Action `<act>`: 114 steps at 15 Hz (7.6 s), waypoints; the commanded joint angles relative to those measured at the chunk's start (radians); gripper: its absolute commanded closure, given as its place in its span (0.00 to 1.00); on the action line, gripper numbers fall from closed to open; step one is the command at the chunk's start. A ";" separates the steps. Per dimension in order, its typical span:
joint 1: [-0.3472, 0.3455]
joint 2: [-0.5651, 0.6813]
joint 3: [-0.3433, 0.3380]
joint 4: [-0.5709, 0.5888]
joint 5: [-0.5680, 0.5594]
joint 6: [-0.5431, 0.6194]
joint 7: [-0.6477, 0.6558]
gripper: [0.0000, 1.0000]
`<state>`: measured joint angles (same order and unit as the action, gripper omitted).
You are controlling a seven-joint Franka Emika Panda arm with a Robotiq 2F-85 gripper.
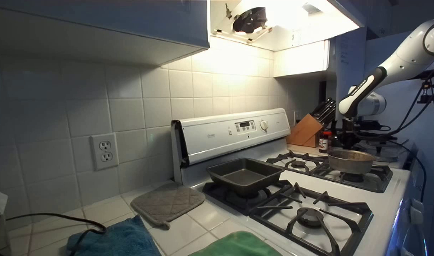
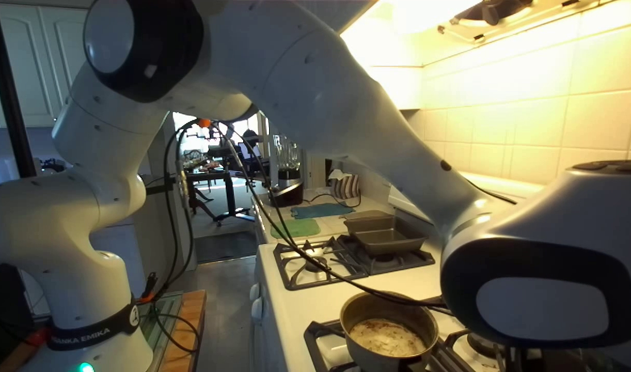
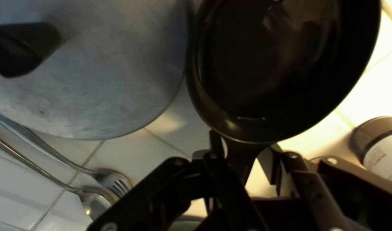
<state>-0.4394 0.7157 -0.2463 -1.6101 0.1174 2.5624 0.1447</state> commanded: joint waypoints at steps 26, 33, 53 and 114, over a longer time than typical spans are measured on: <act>0.012 -0.018 -0.012 0.063 0.017 -0.118 0.070 0.94; 0.029 -0.096 -0.001 0.016 0.014 -0.116 0.037 0.94; 0.156 -0.414 0.061 -0.318 -0.026 -0.065 -0.192 0.94; 0.327 -0.817 0.167 -0.787 0.979 0.559 -1.209 0.94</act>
<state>-0.1353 -0.0828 -0.0659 -2.4039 1.0058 3.1079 -0.9808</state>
